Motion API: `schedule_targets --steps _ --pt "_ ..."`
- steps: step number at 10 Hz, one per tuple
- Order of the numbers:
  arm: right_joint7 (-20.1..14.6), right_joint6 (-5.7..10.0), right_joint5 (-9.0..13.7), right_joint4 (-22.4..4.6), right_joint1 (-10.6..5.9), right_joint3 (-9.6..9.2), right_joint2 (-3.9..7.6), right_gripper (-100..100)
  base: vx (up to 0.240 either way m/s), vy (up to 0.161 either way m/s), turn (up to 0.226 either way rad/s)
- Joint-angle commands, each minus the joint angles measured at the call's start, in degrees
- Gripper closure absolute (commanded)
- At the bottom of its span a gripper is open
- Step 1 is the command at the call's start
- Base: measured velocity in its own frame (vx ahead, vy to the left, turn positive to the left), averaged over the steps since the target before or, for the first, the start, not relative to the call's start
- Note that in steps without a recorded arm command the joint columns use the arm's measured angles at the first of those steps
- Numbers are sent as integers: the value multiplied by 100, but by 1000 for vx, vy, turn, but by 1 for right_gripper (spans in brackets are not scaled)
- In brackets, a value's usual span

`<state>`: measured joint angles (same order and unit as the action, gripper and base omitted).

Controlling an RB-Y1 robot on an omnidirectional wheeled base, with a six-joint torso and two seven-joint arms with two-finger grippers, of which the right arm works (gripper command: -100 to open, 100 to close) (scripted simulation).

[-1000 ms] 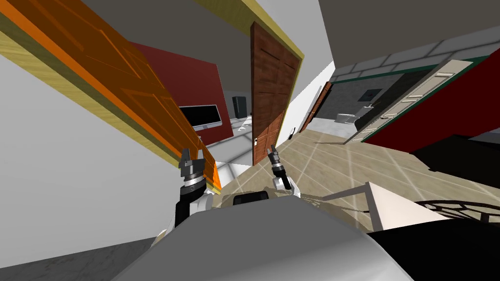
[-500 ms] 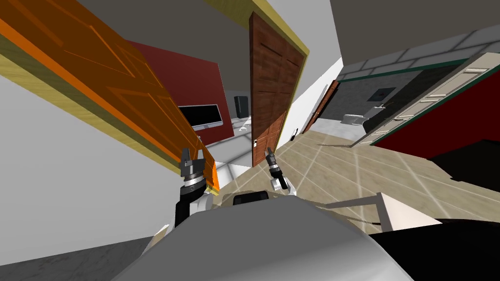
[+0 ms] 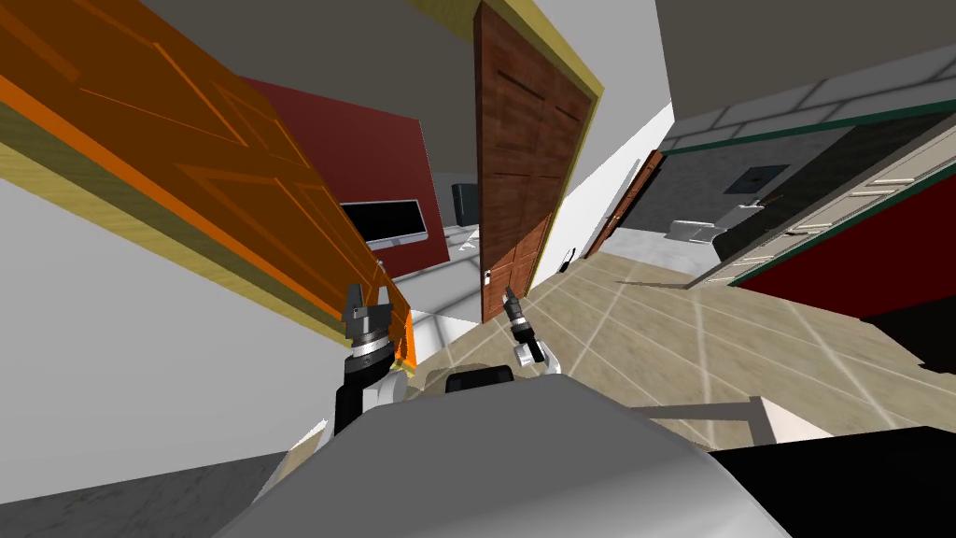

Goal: Push the door open

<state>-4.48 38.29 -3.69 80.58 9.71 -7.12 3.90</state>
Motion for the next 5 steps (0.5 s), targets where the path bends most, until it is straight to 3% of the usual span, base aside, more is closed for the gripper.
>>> schedule_targets --steps 1,5 --pt "23 46 -3 -286 -106 -41 -22 -100 82 -107 57" --pt "83 131 -13 -940 -321 -151 -86 -100 81 -104 70"
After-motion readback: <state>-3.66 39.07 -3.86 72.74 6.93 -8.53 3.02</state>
